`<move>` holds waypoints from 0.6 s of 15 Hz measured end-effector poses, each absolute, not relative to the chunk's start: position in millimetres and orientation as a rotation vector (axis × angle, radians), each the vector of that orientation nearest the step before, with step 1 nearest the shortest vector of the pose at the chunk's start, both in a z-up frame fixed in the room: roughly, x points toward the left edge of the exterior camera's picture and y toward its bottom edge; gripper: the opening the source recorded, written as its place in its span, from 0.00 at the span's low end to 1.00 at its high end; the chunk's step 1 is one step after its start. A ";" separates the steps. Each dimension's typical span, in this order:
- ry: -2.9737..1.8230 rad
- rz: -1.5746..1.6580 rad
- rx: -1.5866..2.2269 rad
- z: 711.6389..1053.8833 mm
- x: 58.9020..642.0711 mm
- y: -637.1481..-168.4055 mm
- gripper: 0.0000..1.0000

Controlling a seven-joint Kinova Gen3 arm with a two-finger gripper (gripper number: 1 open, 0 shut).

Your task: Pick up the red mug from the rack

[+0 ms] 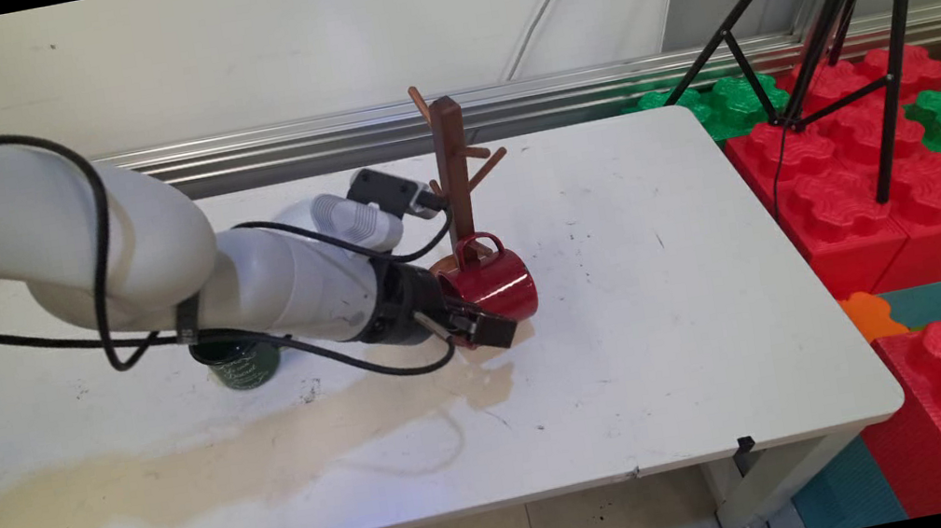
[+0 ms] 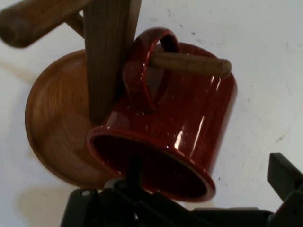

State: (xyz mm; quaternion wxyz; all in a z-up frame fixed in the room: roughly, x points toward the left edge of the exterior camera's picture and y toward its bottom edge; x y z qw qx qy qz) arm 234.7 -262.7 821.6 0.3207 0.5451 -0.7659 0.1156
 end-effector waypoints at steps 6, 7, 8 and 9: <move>-1.961 0.305 1.436 809.4 224.3 -265.1 1.00; -1.954 0.305 1.437 807.6 222.8 -265.3 1.00; -1.948 0.305 1.438 806.0 221.7 -265.5 1.00; -1.944 0.305 1.438 805.1 221.0 -265.6 1.00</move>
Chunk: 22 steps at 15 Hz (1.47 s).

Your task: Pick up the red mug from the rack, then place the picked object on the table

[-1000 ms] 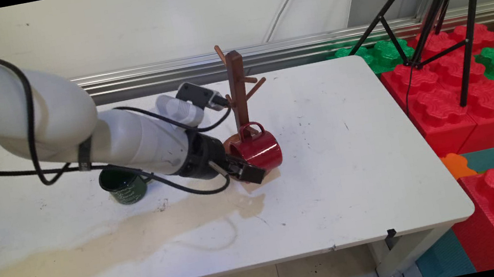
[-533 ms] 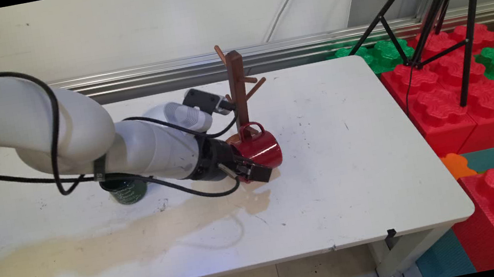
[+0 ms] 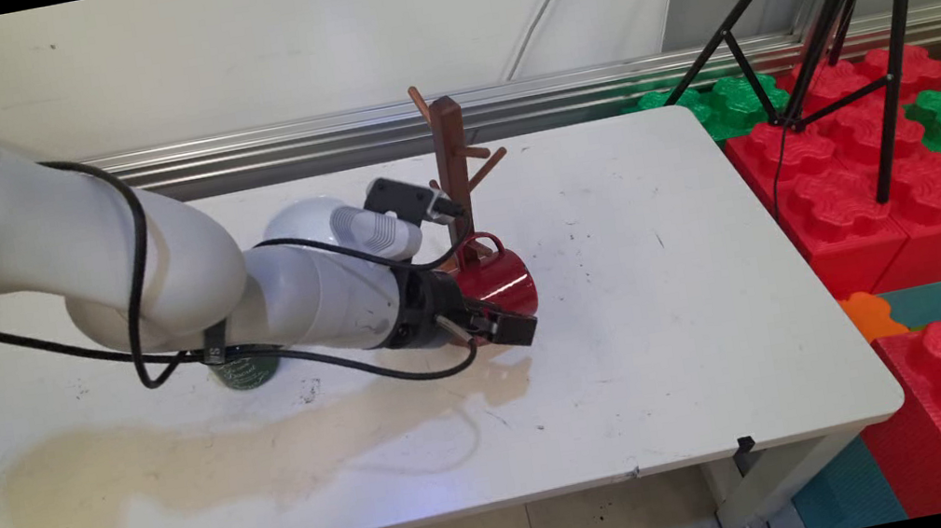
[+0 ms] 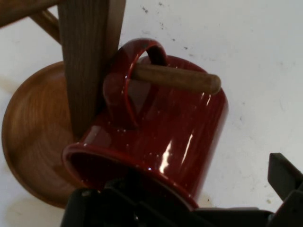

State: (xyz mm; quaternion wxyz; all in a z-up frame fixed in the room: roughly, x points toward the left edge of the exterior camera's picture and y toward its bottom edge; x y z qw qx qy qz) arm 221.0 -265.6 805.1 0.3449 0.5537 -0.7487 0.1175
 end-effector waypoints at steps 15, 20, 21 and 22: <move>-1.931 0.328 1.407 796.2 219.6 -260.2 0.00; -1.940 0.330 1.382 800.2 219.9 -252.3 0.00; -1.941 0.332 1.373 801.6 219.7 -251.1 0.00; -1.942 0.335 1.363 803.3 219.4 -250.0 0.00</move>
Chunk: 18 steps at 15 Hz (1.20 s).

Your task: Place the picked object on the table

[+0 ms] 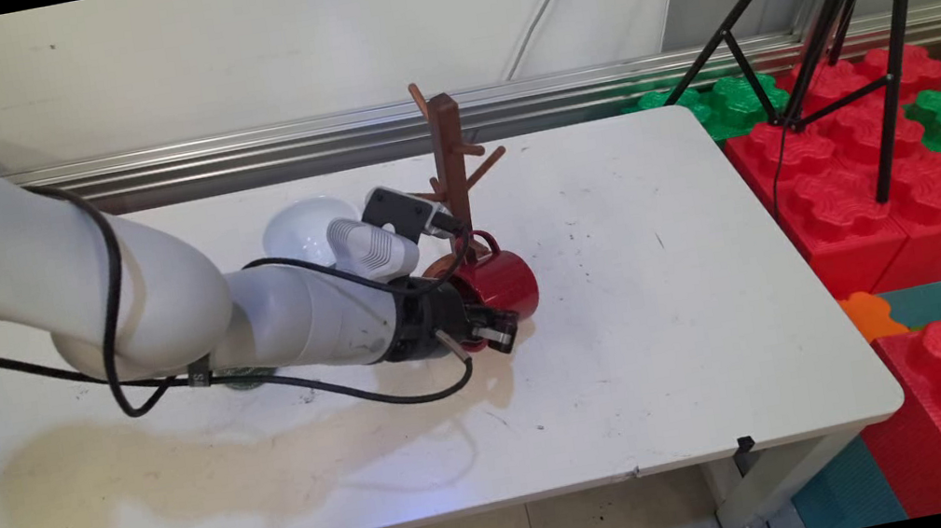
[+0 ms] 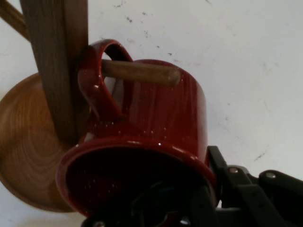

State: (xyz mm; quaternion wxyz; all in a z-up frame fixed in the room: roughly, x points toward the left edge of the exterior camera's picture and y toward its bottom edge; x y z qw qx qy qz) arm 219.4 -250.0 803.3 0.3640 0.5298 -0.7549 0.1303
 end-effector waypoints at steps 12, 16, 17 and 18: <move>-1.954 0.371 1.238 828.5 216.2 -232.9 0.00; -1.967 0.377 1.190 838.2 214.2 -224.6 0.00; -1.971 0.377 1.181 840.0 213.8 -222.3 0.00; -1.975 0.377 1.175 841.1 213.5 -220.6 0.00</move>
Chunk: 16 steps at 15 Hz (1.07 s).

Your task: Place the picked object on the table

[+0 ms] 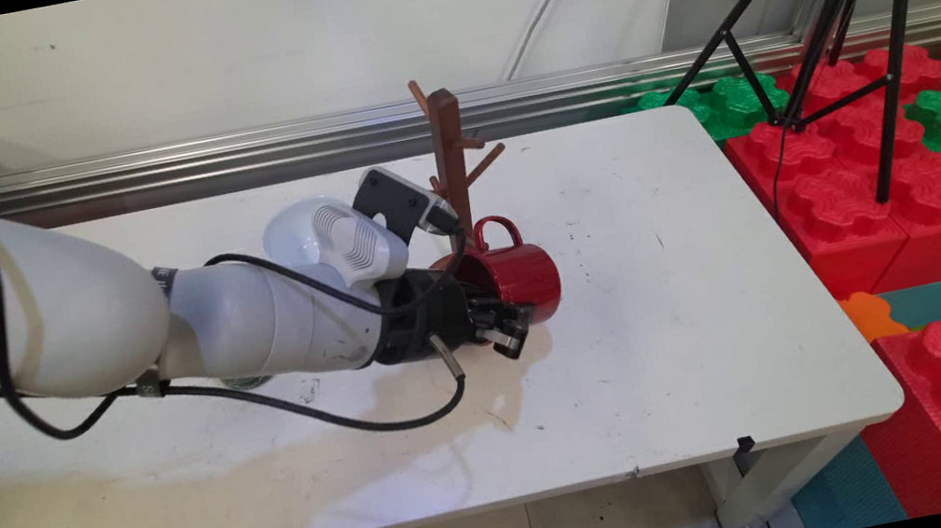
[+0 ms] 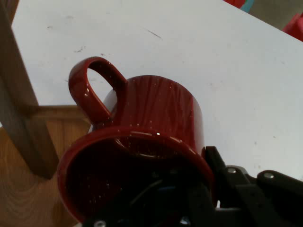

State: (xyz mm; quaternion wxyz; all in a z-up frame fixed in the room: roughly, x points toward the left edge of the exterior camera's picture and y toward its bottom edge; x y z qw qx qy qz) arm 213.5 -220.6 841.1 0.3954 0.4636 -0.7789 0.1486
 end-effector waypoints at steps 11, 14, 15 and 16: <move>-2.120 0.319 1.051 857.4 213.7 -184.4 0.00; -2.185 0.306 1.012 865.6 220.2 -177.3 0.00; -2.212 0.299 1.002 869.4 223.8 -175.1 0.00; -2.236 0.295 0.997 872.5 227.5 -173.9 0.00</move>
